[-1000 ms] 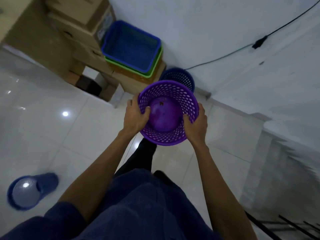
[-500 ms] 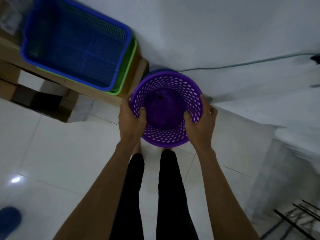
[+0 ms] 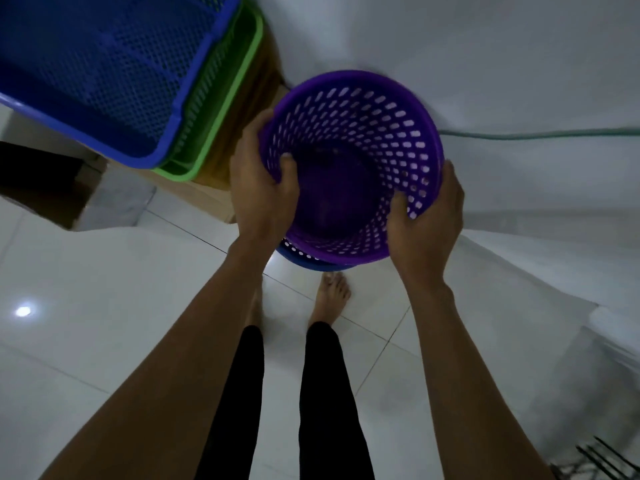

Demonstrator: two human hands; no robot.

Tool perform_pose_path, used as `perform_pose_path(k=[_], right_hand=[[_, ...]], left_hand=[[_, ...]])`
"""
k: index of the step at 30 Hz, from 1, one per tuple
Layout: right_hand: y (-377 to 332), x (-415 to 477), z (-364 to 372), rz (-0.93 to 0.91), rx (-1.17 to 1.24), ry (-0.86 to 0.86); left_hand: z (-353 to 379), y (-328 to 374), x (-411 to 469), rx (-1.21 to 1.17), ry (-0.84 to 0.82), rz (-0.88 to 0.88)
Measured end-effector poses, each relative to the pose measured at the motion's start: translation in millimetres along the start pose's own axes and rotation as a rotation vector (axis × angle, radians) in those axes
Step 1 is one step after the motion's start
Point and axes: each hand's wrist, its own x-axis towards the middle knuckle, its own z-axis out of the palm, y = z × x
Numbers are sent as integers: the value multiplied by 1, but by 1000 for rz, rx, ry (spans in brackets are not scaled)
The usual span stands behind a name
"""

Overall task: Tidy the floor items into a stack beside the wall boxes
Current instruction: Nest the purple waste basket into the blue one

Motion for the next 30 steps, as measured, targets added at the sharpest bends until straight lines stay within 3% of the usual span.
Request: perform_pose_path(k=[11,19,22,26,30], right_hand=[[56,29,71,124,-64,-298],[79,30,94,145,-175,-329],[77,26,89,165,-172,-388],[64,23,83,23,-179,-552],[38,15,71,10,-163,-584]], left_hand=[[46,-81,13,253,-299,-259],[74,-100,18,330,-263,-325],[70,-102,18,342,-325,-387],[69,-92,7,381,-472,-258],[55,-73,-8,317,-477,-242]])
